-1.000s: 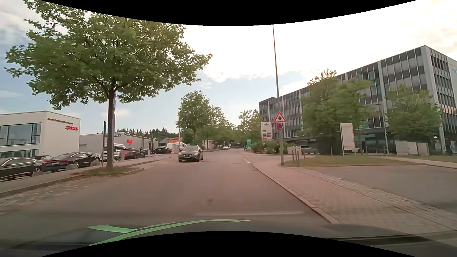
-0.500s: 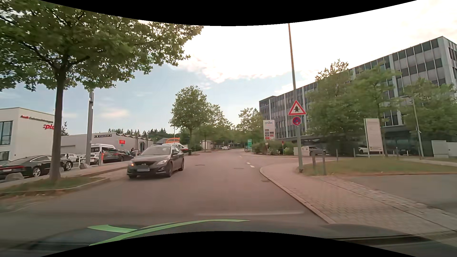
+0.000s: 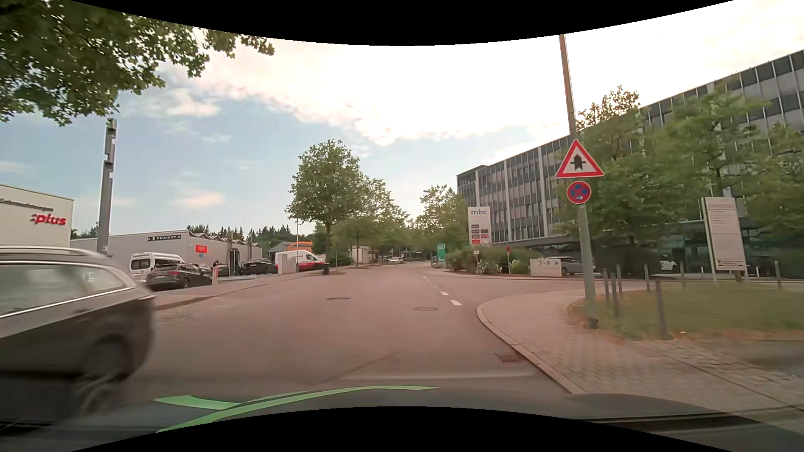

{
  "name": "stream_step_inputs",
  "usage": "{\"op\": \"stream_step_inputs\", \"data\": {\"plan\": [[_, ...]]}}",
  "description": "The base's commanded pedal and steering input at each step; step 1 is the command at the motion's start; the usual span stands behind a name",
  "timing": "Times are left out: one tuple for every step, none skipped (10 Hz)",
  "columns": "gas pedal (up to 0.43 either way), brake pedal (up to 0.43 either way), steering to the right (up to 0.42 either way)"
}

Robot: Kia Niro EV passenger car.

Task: Follow the waypoints while adhering to traffic rules and regulations

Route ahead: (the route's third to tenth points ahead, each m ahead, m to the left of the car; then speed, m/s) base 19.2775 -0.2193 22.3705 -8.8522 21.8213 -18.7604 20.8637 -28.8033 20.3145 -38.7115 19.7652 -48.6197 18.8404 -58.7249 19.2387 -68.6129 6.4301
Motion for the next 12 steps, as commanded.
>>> {"op": "stream_step_inputs", "data": {"plan": [[0.0,0.0,0.0],[0.0,0.0,0.0],[0.0,0.0,0.0],[0.0,0.0,0.0],[0.0,0.0,0.0],[0.0,0.0,0.001],[0.0,0.0,0.004],[0.0,0.0,0.014],[0.0,0.0,0.026],[0.0,0.0,0.046],[0.0,0.0,0.076],[0.0,0.0,0.097]]}}
